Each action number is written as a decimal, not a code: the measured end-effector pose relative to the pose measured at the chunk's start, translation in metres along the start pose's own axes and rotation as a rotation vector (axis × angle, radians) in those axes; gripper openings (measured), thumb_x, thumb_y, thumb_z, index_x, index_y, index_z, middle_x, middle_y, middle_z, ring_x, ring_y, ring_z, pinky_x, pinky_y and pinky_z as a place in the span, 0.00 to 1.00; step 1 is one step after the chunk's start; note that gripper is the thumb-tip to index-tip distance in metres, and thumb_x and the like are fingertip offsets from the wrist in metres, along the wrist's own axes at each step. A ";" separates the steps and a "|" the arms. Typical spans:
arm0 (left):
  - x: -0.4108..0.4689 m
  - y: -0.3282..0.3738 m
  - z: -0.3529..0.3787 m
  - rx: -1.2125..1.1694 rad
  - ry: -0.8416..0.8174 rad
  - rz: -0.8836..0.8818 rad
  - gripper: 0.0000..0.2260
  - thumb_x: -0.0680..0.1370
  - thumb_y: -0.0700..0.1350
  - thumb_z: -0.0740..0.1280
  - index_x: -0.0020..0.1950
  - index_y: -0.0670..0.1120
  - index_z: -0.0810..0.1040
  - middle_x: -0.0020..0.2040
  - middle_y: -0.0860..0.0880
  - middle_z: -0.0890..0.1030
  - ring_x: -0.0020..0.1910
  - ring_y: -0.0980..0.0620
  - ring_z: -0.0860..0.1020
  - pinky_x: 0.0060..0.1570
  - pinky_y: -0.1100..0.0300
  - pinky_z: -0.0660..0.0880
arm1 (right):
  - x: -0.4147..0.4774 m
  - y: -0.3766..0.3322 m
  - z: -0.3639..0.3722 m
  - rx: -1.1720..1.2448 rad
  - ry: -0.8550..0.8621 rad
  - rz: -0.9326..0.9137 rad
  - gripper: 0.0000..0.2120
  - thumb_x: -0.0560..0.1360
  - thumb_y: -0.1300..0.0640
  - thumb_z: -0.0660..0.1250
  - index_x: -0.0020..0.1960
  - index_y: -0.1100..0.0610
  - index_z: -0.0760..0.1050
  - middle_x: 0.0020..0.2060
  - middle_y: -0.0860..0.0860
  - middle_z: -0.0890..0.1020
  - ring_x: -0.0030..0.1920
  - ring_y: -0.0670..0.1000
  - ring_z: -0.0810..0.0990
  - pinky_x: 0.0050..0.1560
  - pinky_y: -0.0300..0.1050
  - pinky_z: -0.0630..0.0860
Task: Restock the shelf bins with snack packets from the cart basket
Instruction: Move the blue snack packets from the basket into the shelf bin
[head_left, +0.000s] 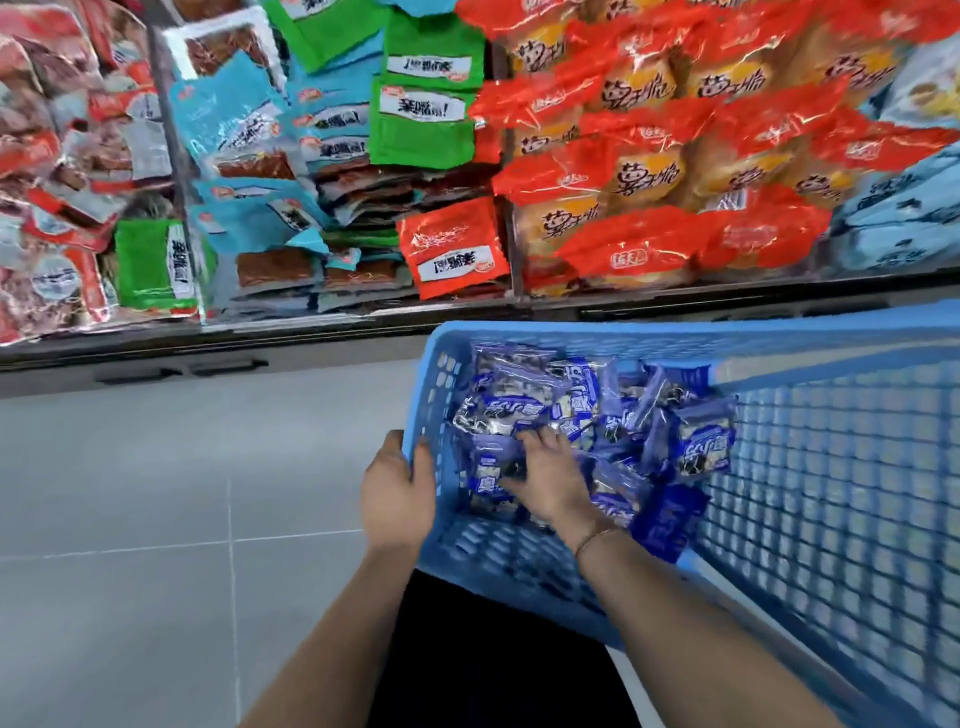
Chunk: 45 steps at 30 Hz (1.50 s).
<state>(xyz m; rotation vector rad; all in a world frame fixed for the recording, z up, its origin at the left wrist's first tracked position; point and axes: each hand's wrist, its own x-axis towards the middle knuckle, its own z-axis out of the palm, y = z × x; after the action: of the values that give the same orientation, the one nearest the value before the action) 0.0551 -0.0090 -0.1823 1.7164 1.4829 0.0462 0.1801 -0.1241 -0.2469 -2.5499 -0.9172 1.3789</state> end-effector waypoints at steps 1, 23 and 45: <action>0.000 0.000 0.001 -0.006 0.002 0.003 0.09 0.81 0.44 0.59 0.45 0.40 0.72 0.33 0.40 0.76 0.34 0.37 0.75 0.36 0.47 0.74 | 0.001 0.000 0.000 -0.033 0.013 -0.022 0.26 0.71 0.47 0.71 0.64 0.55 0.68 0.63 0.53 0.68 0.66 0.55 0.63 0.68 0.49 0.63; 0.003 -0.004 0.003 -0.001 -0.011 -0.037 0.09 0.80 0.47 0.59 0.42 0.46 0.70 0.29 0.49 0.73 0.27 0.48 0.72 0.28 0.58 0.67 | 0.000 -0.006 -0.052 0.158 0.592 -0.163 0.22 0.72 0.53 0.71 0.62 0.58 0.69 0.66 0.54 0.67 0.66 0.53 0.65 0.67 0.49 0.66; -0.041 0.060 -0.011 -0.084 -0.207 0.341 0.18 0.78 0.55 0.59 0.61 0.45 0.75 0.60 0.53 0.76 0.61 0.56 0.74 0.62 0.68 0.66 | -0.090 0.028 -0.106 0.789 -0.163 -0.140 0.27 0.61 0.46 0.77 0.57 0.35 0.72 0.53 0.37 0.80 0.54 0.40 0.79 0.51 0.31 0.72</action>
<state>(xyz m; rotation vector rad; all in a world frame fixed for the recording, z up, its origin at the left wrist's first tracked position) 0.0850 -0.0331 -0.1200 1.8280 1.0147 0.1064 0.2394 -0.1764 -0.1291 -1.7737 -0.4186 1.5204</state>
